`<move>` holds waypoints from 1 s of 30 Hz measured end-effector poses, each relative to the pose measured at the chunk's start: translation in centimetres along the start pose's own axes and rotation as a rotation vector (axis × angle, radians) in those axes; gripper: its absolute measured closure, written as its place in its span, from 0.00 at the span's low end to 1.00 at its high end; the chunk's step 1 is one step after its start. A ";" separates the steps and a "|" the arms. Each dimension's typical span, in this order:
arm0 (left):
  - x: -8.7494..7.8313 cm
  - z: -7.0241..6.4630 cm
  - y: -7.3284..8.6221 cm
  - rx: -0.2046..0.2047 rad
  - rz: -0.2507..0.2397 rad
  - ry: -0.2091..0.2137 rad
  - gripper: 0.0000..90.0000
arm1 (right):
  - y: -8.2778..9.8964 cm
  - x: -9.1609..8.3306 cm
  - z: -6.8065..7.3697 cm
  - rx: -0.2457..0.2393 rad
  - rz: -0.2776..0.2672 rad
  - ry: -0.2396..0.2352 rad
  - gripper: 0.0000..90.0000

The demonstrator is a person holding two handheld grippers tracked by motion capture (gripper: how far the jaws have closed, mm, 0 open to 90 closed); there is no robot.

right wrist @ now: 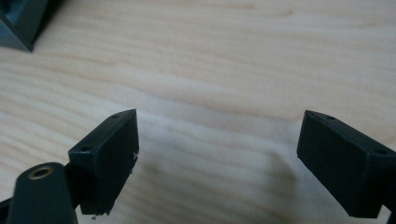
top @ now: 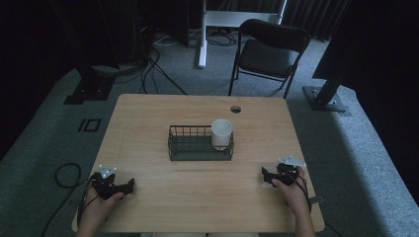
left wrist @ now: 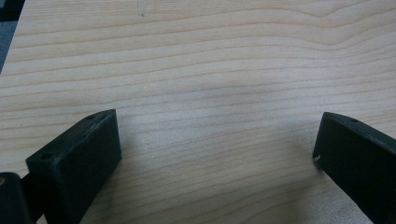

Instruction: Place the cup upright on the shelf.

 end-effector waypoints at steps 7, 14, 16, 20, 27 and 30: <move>0.0 0.0 0.0 0.000 0.000 0.000 0.01 | 0.6 -0.4 -0.7 0.004 0.032 0.014 0.14; 0.0 0.0 0.0 0.000 0.000 0.000 0.01 | 1.2 -1.0 -1.4 0.012 0.043 0.026 0.13; 0.0 0.0 0.0 0.000 0.000 0.000 0.01 | 1.4 -1.2 -1.6 0.021 0.044 0.027 0.13; 0.0 0.0 0.0 0.000 0.000 0.000 0.01 | 1.5 -1.3 -1.7 0.020 0.036 0.015 0.13; 0.0 0.0 0.0 0.000 0.000 0.000 0.01 | 1.6 -1.3 -1.7 -0.043 0.048 -0.046 0.12; 0.0 0.0 0.0 0.000 0.000 0.000 0.01 | 1.6 -1.3 -1.6 -0.060 0.052 -0.066 0.12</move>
Point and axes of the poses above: each handheld gripper's, and its own axes: x roughly forward along the jaws, y roughly out of its underside, z roughly to its left, the point moved 1 cm from there along x, roughly forward along the jaws, and after that the axes turned 7 degrees about -y, right-handed, at the moved point
